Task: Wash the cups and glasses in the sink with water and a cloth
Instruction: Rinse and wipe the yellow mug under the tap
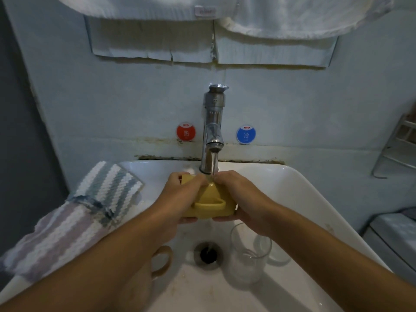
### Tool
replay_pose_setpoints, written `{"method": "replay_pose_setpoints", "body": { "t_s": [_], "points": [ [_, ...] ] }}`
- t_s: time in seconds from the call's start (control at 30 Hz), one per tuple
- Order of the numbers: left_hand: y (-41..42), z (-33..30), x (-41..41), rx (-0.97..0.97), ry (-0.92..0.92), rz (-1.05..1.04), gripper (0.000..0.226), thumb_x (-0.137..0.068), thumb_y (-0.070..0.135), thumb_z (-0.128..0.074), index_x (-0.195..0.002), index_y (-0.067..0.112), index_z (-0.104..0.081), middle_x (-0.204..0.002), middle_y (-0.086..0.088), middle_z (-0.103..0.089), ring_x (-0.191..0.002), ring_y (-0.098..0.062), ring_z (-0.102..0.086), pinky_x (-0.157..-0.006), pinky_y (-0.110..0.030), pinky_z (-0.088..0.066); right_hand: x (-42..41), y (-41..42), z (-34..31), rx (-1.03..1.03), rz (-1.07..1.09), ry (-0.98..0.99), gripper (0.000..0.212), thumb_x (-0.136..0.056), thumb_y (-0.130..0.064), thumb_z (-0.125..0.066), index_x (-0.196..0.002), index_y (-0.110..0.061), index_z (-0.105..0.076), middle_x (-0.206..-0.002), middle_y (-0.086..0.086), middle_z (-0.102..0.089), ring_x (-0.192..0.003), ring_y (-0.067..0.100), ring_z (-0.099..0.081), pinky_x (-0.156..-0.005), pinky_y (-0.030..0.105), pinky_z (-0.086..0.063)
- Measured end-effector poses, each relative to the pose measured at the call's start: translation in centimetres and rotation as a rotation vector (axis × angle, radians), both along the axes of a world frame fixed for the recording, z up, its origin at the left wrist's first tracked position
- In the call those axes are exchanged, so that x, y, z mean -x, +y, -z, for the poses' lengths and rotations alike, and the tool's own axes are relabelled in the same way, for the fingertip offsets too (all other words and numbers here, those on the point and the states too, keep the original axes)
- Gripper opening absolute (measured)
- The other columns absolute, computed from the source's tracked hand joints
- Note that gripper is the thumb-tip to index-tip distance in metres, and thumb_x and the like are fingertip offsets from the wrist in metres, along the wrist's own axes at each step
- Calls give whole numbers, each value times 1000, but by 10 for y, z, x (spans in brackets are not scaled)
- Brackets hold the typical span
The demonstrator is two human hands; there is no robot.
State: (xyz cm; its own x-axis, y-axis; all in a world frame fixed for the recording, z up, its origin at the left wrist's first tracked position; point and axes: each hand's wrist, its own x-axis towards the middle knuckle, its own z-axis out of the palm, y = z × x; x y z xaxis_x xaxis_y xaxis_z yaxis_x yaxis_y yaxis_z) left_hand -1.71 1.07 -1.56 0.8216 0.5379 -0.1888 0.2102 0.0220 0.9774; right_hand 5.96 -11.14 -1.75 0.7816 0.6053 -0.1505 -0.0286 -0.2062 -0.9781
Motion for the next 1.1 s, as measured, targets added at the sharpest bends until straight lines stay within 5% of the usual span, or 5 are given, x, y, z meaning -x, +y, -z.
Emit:
{"method": "replay_pose_setpoints", "body": {
  "t_s": [0.27, 0.5, 0.7, 0.9, 1.1],
  "points": [
    [-1, 2, -2, 15, -19, -79, 31, -100, 42, -40, -125, 26, -49, -116, -10, -56, -99, -29, -61, -77, -45, -59, 3, 0, -1, 39, 70, 98, 24, -102, -44, -43, -117, -25, -48, -113, 5, -54, -103, 26, -61, -82, 43, -60],
    [-3, 2, -1, -84, -61, -26, 43, -91, 44, -60, -125, 27, -40, -116, -2, -52, -96, -20, -56, -63, -29, -49, 5, 0, -3, 9, 26, -20, 40, -95, -49, -54, -125, -24, -46, -120, 1, -52, -104, 22, -59, -67, 31, -60],
    [0, 3, -6, -99, -66, -23, 36, -98, 46, -46, -126, 25, -50, -117, -6, -58, -101, -25, -60, -84, -42, -56, 6, 0, -2, -30, 59, -19, 36, -94, -46, -57, -122, -26, -47, -115, -1, -53, -99, 19, -59, -64, 28, -57],
    [1, -2, -2, 8, -22, -38, 33, -99, 43, -38, -123, 24, -52, -116, -13, -57, -101, -33, -61, -76, -48, -60, 6, -1, -1, -31, 84, -12, 20, -104, -38, -40, -116, -25, -47, -108, 0, -52, -97, 21, -57, -79, 36, -57],
    [0, -2, 0, -13, -31, -29, 32, -98, 42, -48, -124, 24, -45, -108, -5, -53, -94, -26, -58, -70, -43, -61, 8, -3, -4, -9, -39, 20, 34, -98, -45, -52, -125, -24, -47, -120, 1, -52, -103, 22, -59, -63, 31, -61]
  ]
}}
